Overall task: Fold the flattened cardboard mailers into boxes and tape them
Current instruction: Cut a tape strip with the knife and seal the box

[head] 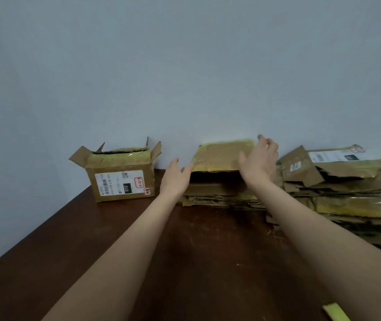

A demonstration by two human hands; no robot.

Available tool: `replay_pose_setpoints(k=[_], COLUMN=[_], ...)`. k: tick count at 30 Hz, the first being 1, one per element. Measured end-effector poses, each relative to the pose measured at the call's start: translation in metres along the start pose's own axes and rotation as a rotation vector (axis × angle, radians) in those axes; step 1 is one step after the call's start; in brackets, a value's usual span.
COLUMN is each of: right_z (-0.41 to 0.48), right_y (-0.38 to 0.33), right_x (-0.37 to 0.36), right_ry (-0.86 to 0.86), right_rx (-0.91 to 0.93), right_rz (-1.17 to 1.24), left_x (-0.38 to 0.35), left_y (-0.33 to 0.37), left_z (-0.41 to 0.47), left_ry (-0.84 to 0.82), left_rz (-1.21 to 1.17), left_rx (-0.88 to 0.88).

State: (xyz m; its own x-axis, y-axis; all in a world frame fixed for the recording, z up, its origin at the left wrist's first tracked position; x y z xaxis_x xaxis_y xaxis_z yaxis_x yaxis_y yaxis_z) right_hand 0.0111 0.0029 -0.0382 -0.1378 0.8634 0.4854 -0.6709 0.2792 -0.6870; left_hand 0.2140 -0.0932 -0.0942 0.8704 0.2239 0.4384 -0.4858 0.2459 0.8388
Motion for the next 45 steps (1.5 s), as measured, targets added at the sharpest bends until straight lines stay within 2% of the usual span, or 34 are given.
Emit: replay_pose_setpoints(k=[2,4,8,10,13,18,20,23,25,28,31,34,39,42,45], right_z=[0.008,0.000,-0.012,-0.016,-0.027,-0.056,-0.072,-0.096,-0.110,-0.127,-0.142,-0.157,-0.149,-0.147,-0.160], right_y=[0.034,0.054,0.068,0.068,0.064,0.062,0.061,0.064,0.068,0.077,0.090,0.101,0.084,0.076,0.071], right_x=[-0.006,-0.020,-0.023,-0.015,0.005,0.054,0.077,0.107,0.121,0.138,0.148,0.151,0.167,0.162,0.152], right_ry=[-0.153,-0.314,-0.340,-0.330,-0.335,-0.437,-0.495,-0.563,-0.605,-0.554,-0.444,-0.454,-0.420,-0.481,-0.561], right_rx=[-0.240,-0.437,-0.627,-0.672,-0.647,-0.646,-0.547,-0.239,-0.131,-0.014,0.143,0.214,0.246,0.234,0.208], right_rz=[0.071,0.267,0.529,0.643,0.721,0.959,0.964,0.728,0.670,0.595,0.374,0.226,0.445,0.493,0.540], left_x=[-0.020,-0.034,-0.025,-0.006,0.028,0.062,0.072,0.080,0.080,0.076,0.078,0.079,0.103,0.104,0.099], left_y=[0.002,-0.001,-0.002,0.002,0.011,0.036,0.046,0.054,0.055,0.052,0.041,0.025,0.037,0.048,0.043], left_z=[-0.005,-0.015,-0.028,-0.028,-0.029,-0.049,-0.063,-0.092,-0.115,-0.147,-0.177,-0.199,-0.197,-0.196,-0.200], left_ry=[-0.123,-0.209,-0.175,-0.079,0.037,0.017,0.030,0.003,-0.057,-0.211,-0.329,-0.382,-0.254,-0.267,-0.251], left_rz=[0.039,0.084,0.045,-0.013,-0.119,-0.258,-0.256,-0.204,-0.174,-0.255,-0.304,-0.296,-0.390,-0.340,-0.333], left_rx=[0.017,0.005,-0.002,0.037,0.107,0.097,0.061,0.007,-0.040,-0.071,-0.078,-0.051,-0.078,-0.149,-0.120])
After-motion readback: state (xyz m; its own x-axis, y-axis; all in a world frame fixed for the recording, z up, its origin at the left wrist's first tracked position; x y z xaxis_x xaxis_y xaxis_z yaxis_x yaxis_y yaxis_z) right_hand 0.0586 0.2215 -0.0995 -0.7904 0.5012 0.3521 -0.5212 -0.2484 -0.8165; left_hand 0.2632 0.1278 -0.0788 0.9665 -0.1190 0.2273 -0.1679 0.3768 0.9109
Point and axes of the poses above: each hand's wrist, its own z-axis towards the middle knuckle, its own x-axis out of the back of the hand, y = z × x, the point moved 7 cm from there along z, towards the middle knuckle, and after that the axes turned 15 degrees about y, right-handed, at the moved point
